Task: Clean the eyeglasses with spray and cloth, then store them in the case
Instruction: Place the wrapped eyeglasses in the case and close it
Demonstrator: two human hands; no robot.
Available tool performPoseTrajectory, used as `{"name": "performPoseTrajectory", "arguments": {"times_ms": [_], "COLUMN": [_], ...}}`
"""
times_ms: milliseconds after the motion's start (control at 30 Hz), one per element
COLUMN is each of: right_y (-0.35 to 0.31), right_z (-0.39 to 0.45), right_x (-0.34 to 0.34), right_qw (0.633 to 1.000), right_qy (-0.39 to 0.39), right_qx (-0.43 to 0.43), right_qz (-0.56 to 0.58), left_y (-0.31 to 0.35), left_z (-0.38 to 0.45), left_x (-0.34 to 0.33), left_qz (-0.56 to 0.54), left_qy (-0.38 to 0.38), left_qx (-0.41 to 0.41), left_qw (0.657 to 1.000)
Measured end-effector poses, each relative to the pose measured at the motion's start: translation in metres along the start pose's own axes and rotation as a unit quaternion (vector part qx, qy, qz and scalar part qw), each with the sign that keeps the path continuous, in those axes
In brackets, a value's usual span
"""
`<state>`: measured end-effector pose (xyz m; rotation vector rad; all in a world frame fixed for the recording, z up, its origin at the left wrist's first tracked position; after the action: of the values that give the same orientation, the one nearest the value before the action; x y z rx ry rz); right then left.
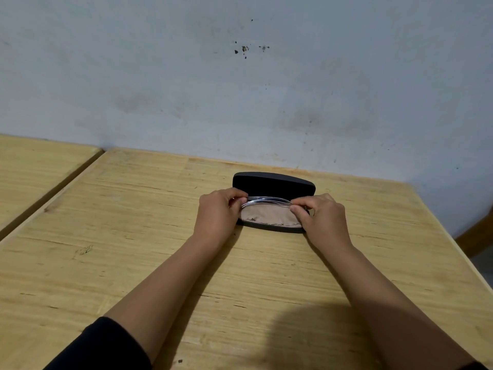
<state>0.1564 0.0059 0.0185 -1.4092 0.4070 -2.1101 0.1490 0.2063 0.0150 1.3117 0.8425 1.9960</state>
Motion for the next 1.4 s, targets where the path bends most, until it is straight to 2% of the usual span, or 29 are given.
{"name": "performPoseTrajectory", "arguments": {"times_ms": [367,533,633,867,1067,1267,1400], "right_y": [0.007,0.013,0.016,0.013,0.014,0.017,0.017], "right_z": [-0.012,-0.012,-0.006,0.007,0.004,-0.011,-0.015], "right_x": [0.009,0.016,0.018,0.018,0.018,0.02,0.02], "right_qw": [0.999,0.973,0.954,0.946,0.962,0.979,0.982], "right_qy": [0.024,0.118,0.12,0.062,0.074,0.105,0.119], "right_qx": [-0.027,-0.15,-0.191,-0.178,-0.13,-0.033,0.001], "right_qz": [0.027,0.133,0.197,0.262,0.228,0.17,0.148], "left_y": [-0.006,-0.015,-0.017,-0.019,-0.021,-0.019,-0.015], "left_z": [-0.018,-0.02,-0.02,-0.019,-0.018,-0.019,-0.021], "left_x": [0.014,0.015,0.016,0.016,0.015,0.015,0.015], "left_qz": [0.006,-0.042,-0.067,-0.09,-0.096,-0.084,-0.073], "left_qy": [-0.032,-0.069,-0.066,-0.063,-0.062,-0.055,-0.053], "left_qx": [0.03,0.072,0.084,0.089,0.091,0.081,0.067], "left_qw": [0.999,0.994,0.992,0.99,0.989,0.992,0.994]}}
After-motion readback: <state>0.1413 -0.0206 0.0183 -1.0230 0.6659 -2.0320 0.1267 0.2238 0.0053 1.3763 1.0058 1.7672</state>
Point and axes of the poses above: each hand's wrist, its own z-axis towards the middle knuckle, its own x-axis out of the back of the hand, y = z × x, the point moved 2 cm from there along z, towards the middle knuckle, and after that the axes turned 2 degrees about -z, right-handed, at the moved point
